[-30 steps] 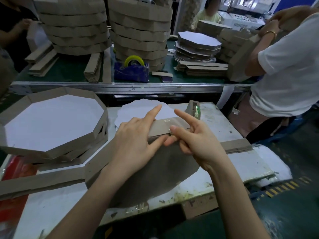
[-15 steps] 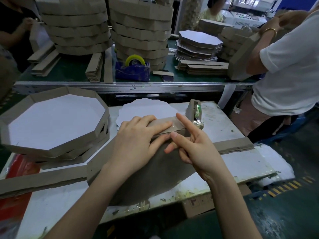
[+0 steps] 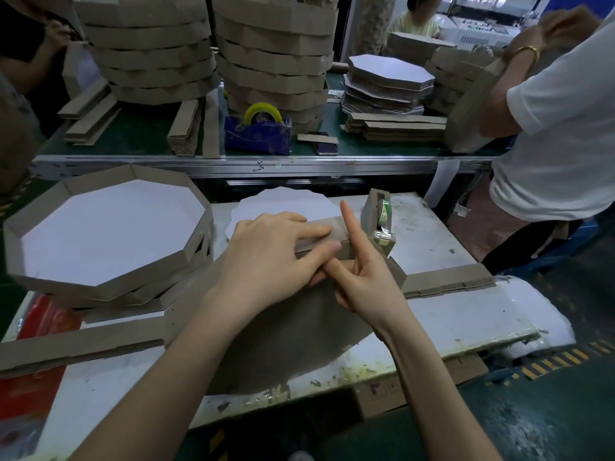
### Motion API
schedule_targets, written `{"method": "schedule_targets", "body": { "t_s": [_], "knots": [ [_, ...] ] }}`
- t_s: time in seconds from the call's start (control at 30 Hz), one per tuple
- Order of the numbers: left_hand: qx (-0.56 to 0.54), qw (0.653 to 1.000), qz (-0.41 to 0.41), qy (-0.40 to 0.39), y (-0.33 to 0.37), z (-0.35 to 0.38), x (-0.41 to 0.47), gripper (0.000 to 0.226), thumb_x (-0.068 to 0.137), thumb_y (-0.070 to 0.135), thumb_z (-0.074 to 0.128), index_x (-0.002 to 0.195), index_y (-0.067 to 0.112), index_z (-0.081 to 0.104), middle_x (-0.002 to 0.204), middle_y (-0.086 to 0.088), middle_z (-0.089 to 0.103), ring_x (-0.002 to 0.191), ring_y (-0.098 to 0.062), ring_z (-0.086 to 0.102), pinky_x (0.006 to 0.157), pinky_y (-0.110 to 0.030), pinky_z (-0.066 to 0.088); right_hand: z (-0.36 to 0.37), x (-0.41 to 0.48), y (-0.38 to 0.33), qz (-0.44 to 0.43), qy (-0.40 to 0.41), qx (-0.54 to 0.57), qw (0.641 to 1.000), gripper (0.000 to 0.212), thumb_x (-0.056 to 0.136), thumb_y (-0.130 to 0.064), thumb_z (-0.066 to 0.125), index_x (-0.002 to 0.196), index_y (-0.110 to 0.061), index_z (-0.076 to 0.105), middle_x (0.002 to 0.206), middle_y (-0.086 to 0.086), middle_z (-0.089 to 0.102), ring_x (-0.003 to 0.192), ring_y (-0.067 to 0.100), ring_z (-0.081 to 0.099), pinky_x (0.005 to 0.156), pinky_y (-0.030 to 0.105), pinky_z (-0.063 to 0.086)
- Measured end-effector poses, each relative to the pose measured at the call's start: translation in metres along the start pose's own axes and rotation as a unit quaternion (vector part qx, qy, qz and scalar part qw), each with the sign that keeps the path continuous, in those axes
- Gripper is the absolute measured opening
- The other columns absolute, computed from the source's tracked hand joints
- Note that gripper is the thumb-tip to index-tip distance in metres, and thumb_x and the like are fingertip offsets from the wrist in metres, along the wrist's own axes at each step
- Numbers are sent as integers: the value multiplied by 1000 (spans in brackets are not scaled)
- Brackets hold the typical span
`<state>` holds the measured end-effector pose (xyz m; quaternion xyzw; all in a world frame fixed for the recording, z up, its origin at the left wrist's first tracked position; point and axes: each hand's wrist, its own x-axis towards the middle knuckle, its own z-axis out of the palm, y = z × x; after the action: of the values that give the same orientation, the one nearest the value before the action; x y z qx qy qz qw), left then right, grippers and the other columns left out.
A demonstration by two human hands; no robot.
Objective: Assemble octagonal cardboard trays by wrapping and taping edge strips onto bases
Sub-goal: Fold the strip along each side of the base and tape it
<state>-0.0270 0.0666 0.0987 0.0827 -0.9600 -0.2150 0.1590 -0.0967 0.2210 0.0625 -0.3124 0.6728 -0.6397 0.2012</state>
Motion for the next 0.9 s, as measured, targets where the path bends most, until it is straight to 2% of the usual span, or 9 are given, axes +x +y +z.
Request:
{"method": "schedule_targets", "body": {
  "t_s": [0.07, 0.17, 0.27, 0.37, 0.47, 0.57, 0.63, 0.77, 0.9],
  "knots": [
    [9, 1000, -3, 24, 7, 4, 4, 39, 89, 65, 44, 121, 50, 61, 115, 16, 64, 106, -12, 57, 83, -36, 45, 0, 1, 2, -7, 8, -9, 1000, 75, 102, -12, 53, 151, -55, 14, 60, -3, 65, 41, 5, 42, 42, 16, 37],
    [5, 999, -14, 33, 11, 10, 7, 36, 89, 65, 46, 116, 51, 64, 108, 19, 65, 100, -8, 58, 70, -30, 40, -1, -2, 3, -7, 16, -7, 1000, 73, 102, -18, 54, 151, -55, 13, 69, 7, 72, 42, 2, 47, 43, 15, 37],
    [-12, 999, -21, 23, 12, 11, 12, 33, 87, 65, 47, 111, 53, 66, 108, 21, 66, 100, -8, 58, 70, -30, 41, -6, -2, 3, -21, 34, -28, 999, 75, 100, -19, 59, 148, -57, 16, 65, 9, 71, 45, 2, 54, 46, 13, 40],
    [-34, 999, -42, 5, 8, 10, 18, 32, 84, 68, 47, 107, 55, 66, 104, 25, 66, 99, -8, 57, 72, -31, 46, -9, -2, 6, -33, 48, -113, 992, 87, 92, -14, 67, 148, -59, 18, 55, 6, 66, 48, 10, 62, 59, 15, 49],
    [-19, 1000, -16, 5, 5, 9, 20, 33, 85, 68, 48, 109, 54, 66, 102, 23, 66, 95, -7, 57, 64, -27, 42, -16, -5, 6, -50, 28, -108, 993, 90, 91, -13, 69, 150, -57, 18, 49, 5, 62, 47, 14, 61, 64, 19, 51],
    [21, 999, 29, 10, 0, 7, 17, 38, 87, 64, 47, 119, 51, 62, 111, 20, 64, 101, -11, 57, 65, -30, 39, -28, 0, 0, -129, 72, -117, 982, 75, 96, -15, 64, 152, -48, 26, 46, 2, 58, 42, 10, 55, 56, 15, 46],
    [32, 999, 33, 13, -5, 5, 16, 39, 87, 62, 52, 123, 49, 60, 115, 20, 63, 104, -14, 57, 67, -30, 36, -35, 9, -3, -164, 134, -119, 970, 55, 99, -11, 58, 146, -35, 43, 47, 0, 58, 44, 8, 53, 56, 15, 44],
    [60, 997, 43, 6, -10, 2, 13, 42, 85, 63, 53, 121, 44, 60, 108, 19, 62, 97, -14, 56, 63, -30, 33, -50, 31, -7, -143, 211, -144, 956, 29, 100, -6, 53, 123, -20, 65, 65, -7, 66, 59, 3, 55, 60, 20, 43],
    [73, 997, 24, 22, -6, 1, 8, 53, 80, 64, 60, 126, 37, 61, 115, 15, 65, 103, -17, 58, 66, -31, 39, -55, 48, -8, -96, 179, -168, 965, 27, 100, -9, 54, 122, -22, 64, 97, -8, 70, 89, 2, 64, 71, 18, 53]
  ]
}}
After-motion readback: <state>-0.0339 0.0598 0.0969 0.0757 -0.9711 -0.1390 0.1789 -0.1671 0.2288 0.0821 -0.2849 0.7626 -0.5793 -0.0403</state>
